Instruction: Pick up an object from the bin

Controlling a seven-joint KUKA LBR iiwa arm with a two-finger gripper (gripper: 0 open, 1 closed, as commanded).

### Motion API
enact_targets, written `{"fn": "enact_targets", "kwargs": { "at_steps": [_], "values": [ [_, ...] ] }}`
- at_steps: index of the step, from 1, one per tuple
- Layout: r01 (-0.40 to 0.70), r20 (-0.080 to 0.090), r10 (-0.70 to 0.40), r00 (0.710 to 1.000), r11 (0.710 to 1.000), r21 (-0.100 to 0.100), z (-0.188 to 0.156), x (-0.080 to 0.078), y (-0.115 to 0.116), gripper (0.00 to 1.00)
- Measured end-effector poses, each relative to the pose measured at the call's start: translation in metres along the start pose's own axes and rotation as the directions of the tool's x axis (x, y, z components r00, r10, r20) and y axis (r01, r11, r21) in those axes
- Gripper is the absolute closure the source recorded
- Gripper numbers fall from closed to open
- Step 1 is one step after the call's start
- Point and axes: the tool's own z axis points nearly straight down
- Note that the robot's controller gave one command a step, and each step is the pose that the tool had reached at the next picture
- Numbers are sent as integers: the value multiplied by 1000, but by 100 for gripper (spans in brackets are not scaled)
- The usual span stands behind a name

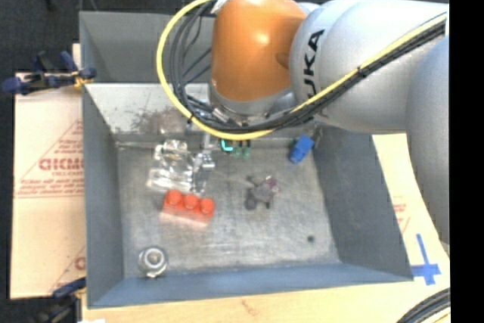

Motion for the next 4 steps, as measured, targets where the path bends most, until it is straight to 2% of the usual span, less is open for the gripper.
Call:
{"fn": "enact_targets", "kwargs": {
  "at_steps": [1, 2, 3, 4],
  "values": [
    [-112, 32, 112, 993, 994, -12, 108, 15, -16, 0],
    [-93, 36, 93, 995, 996, -12, 111, 14, -17, 0],
    [-137, 39, 138, 990, 990, -14, 114, 12, -19, 0],
    [-134, 39, 134, 990, 991, -14, 112, 12, -19, 0]
  ]
}}
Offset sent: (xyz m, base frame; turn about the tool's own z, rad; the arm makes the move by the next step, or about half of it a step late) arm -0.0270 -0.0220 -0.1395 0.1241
